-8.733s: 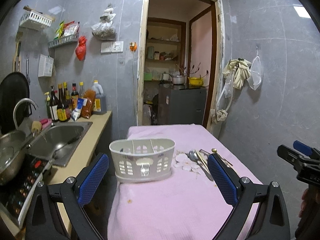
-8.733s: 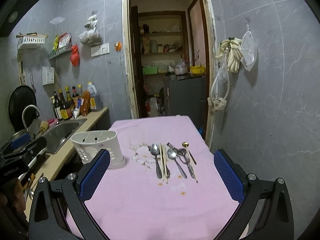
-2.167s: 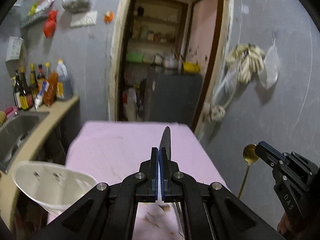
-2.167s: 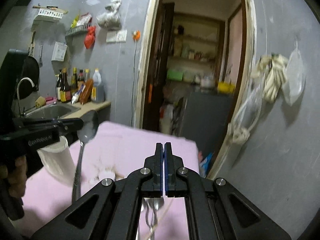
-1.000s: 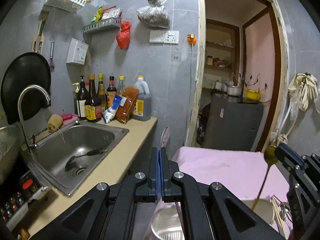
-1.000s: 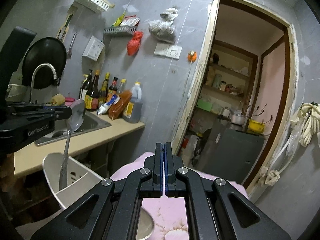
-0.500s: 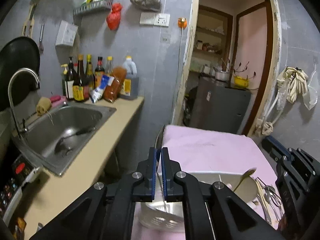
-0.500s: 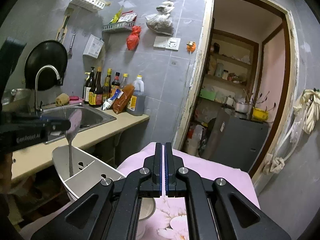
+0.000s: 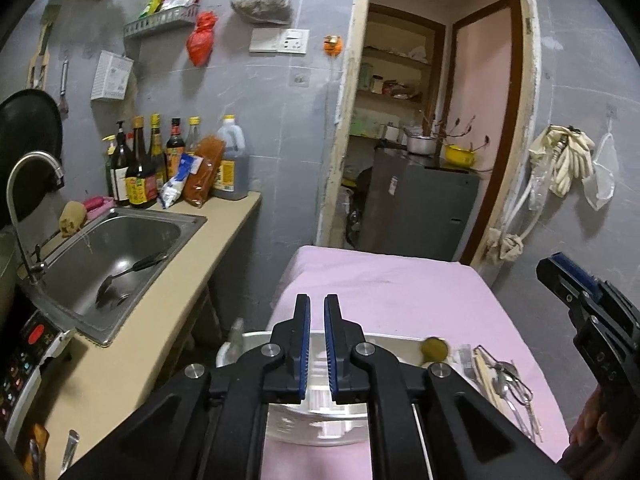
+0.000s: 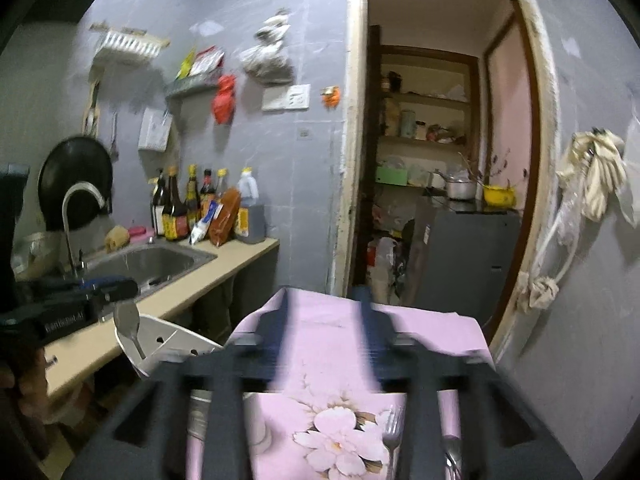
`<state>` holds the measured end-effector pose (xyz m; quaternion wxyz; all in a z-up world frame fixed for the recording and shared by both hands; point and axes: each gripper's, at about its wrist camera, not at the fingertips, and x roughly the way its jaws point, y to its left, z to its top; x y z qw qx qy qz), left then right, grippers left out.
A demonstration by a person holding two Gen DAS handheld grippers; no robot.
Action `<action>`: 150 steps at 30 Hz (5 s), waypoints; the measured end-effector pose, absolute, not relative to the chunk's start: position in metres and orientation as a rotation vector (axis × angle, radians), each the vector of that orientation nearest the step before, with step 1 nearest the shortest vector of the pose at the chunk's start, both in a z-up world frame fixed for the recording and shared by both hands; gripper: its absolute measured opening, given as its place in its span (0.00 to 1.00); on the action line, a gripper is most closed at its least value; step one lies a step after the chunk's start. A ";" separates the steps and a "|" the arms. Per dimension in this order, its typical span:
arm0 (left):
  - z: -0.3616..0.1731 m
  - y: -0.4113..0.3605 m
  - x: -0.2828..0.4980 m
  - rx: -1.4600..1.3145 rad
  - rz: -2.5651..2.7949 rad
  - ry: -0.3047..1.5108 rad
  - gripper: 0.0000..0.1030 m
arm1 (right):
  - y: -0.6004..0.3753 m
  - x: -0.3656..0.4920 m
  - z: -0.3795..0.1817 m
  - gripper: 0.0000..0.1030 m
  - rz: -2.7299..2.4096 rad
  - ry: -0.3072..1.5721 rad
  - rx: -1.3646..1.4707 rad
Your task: Organize utensils
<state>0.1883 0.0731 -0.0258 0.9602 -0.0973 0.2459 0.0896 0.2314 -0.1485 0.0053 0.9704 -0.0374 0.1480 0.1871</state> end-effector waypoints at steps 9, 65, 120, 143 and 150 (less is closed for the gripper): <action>-0.018 0.019 0.186 -0.244 0.123 0.431 0.55 | -0.220 0.228 0.009 0.64 0.296 0.286 -0.038; -0.176 -0.125 0.344 -0.198 -0.032 0.815 0.57 | -0.336 0.359 -0.214 0.28 0.392 0.914 0.047; -0.073 -0.092 0.267 -0.096 0.010 0.582 0.03 | -0.310 0.305 -0.117 0.04 0.515 0.643 0.387; 0.051 0.079 0.179 -0.136 0.158 0.391 0.03 | -0.172 0.286 -0.012 0.04 0.642 0.341 0.430; 0.062 0.116 0.165 -0.064 0.279 0.330 0.03 | -0.125 0.300 -0.002 0.04 0.686 0.253 0.456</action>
